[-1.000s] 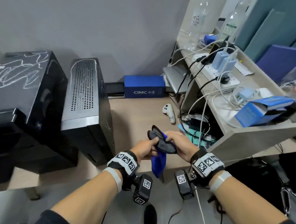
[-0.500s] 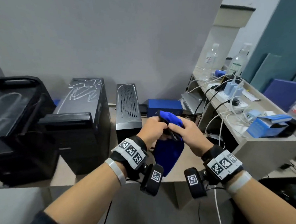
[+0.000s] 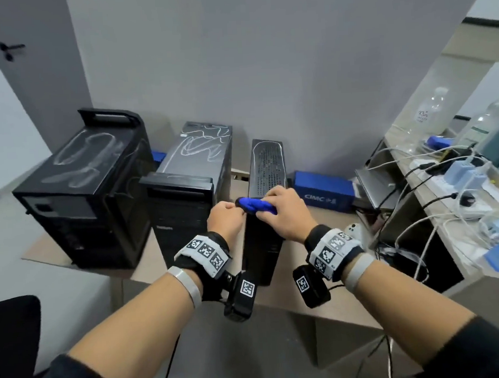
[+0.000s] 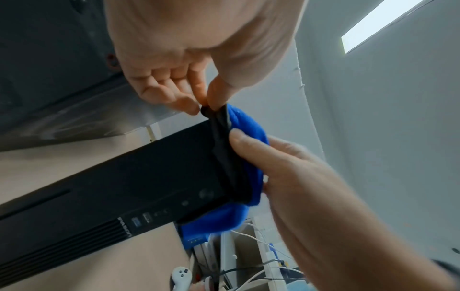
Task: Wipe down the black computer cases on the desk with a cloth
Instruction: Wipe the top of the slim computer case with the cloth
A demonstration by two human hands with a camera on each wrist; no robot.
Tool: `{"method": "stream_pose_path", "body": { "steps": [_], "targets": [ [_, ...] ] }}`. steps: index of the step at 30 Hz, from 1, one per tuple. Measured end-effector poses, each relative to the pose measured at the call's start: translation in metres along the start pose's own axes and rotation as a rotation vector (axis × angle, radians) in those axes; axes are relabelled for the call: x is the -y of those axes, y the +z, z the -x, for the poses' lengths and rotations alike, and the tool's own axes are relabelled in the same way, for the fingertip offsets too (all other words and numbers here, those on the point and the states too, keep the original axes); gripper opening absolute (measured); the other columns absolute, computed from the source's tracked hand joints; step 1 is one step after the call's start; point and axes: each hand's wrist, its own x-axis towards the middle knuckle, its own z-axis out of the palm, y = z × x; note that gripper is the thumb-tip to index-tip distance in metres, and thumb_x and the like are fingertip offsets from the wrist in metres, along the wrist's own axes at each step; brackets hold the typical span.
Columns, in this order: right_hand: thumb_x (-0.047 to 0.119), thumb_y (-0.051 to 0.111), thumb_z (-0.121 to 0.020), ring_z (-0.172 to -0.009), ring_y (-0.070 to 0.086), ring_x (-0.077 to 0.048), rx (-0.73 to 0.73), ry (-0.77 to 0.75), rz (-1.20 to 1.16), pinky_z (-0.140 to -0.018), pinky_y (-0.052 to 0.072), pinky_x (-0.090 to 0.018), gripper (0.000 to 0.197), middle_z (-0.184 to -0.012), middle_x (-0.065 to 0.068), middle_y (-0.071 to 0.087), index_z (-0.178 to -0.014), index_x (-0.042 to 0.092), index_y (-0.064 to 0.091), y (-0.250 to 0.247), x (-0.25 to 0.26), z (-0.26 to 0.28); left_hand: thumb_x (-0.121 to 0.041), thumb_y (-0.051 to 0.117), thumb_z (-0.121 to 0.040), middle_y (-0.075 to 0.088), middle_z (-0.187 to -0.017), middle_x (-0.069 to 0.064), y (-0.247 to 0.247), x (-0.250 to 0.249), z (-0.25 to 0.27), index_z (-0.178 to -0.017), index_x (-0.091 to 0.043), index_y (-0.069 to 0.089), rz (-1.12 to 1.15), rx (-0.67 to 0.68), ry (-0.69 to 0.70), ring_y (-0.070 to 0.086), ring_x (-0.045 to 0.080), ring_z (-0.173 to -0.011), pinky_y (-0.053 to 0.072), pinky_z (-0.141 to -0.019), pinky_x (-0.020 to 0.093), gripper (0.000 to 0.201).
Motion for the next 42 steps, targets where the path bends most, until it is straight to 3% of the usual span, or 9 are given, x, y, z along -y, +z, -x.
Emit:
{"method": "stream_pose_path", "body": {
  "steps": [3,7,12,16,20,24,31,38,42],
  "targets": [
    [0.032,0.067,-0.091,-0.108,0.049,-0.029,0.081,-0.051,0.037,-0.096,0.041,-0.042,0.031,-0.116,-0.005,0.056,-0.121,0.026,0.071,0.005,-0.018,-0.009,-0.020,0.067,-0.085,0.070,-0.086,0.014,0.009,0.006,-0.014,-0.073,-0.019,0.063,-0.036,0.023,-0.017,0.068,0.039,-0.097,0.054,-0.077,0.043,0.013],
    [0.040,0.066,-0.091,-0.112,0.041,-0.032,0.082,0.048,0.083,-0.102,0.037,-0.043,0.029,-0.113,-0.011,0.046,-0.119,0.033,0.070,-0.010,-0.045,-0.052,-0.039,0.074,-0.086,0.061,-0.073,-0.002,0.014,0.003,-0.014,-0.077,-0.018,0.064,-0.008,0.059,0.006,0.055,0.021,-0.074,0.042,-0.074,0.029,0.025],
    [0.039,0.065,-0.092,-0.105,0.050,-0.034,0.098,0.055,0.170,-0.085,0.041,-0.037,0.030,-0.099,-0.007,0.046,-0.121,0.034,0.069,-0.016,-0.047,-0.071,-0.026,0.076,-0.085,0.061,-0.079,-0.006,0.017,-0.001,-0.017,-0.085,-0.017,0.063,-0.104,0.004,0.051,0.054,0.011,-0.074,0.042,-0.071,0.027,0.017],
    [0.024,0.069,-0.091,-0.079,0.049,-0.012,0.222,-0.179,-0.031,-0.075,0.034,-0.026,0.031,-0.078,0.009,0.046,-0.122,0.026,0.071,-0.019,-0.040,-0.033,-0.021,0.078,-0.084,0.062,-0.077,-0.002,0.016,0.001,-0.020,-0.082,-0.019,0.058,-0.094,0.034,0.075,0.056,0.017,-0.074,0.051,-0.076,0.035,0.020],
    [0.022,0.071,-0.088,-0.067,0.058,0.001,0.236,-0.158,-0.033,-0.067,0.039,-0.013,0.029,-0.061,0.016,0.052,-0.117,0.022,0.074,-0.029,-0.060,-0.058,-0.025,0.081,-0.081,0.067,-0.089,0.000,0.015,0.003,-0.018,-0.088,-0.023,0.062,-0.092,0.030,0.078,0.065,0.021,-0.087,0.055,-0.094,0.046,0.021],
    [0.046,0.064,-0.090,-0.108,0.045,-0.034,0.136,0.021,0.182,-0.096,0.040,-0.038,0.037,-0.103,-0.008,0.044,-0.121,0.026,0.070,-0.008,-0.070,-0.089,-0.027,0.078,-0.084,0.067,-0.100,-0.001,0.017,0.000,-0.013,-0.106,-0.018,0.064,-0.149,-0.028,0.108,0.065,0.020,-0.101,0.052,-0.098,0.039,0.028],
    [0.039,0.058,-0.082,-0.116,0.044,-0.021,0.161,-0.343,-0.114,-0.105,0.031,-0.032,0.044,-0.126,-0.003,0.051,-0.121,0.022,0.070,-0.003,-0.084,-0.002,-0.018,0.060,-0.087,0.054,-0.136,0.005,0.030,-0.014,-0.010,-0.134,-0.021,0.054,-0.420,-0.080,0.172,0.044,0.028,-0.130,0.040,-0.109,0.042,0.047],
    [0.042,0.052,-0.094,-0.140,0.033,-0.029,0.161,-0.034,-0.128,-0.119,0.019,-0.030,0.058,-0.148,-0.011,0.039,-0.142,0.010,0.054,-0.002,-0.094,-0.065,-0.043,0.071,-0.076,0.046,-0.143,0.011,0.050,-0.034,-0.005,-0.132,-0.014,0.052,-0.573,-0.051,0.124,0.039,0.035,-0.133,0.040,-0.106,0.048,0.066],
    [0.022,0.048,-0.103,-0.152,0.014,-0.020,0.264,-0.006,-0.214,-0.118,0.009,-0.024,0.052,-0.165,-0.006,0.018,-0.153,0.013,0.036,-0.004,-0.089,-0.069,-0.068,0.077,-0.064,0.037,-0.151,0.012,0.065,-0.034,-0.001,-0.145,-0.006,0.034,-0.633,-0.012,0.084,0.032,0.033,-0.141,0.035,-0.111,0.046,0.110]
  ]
}}
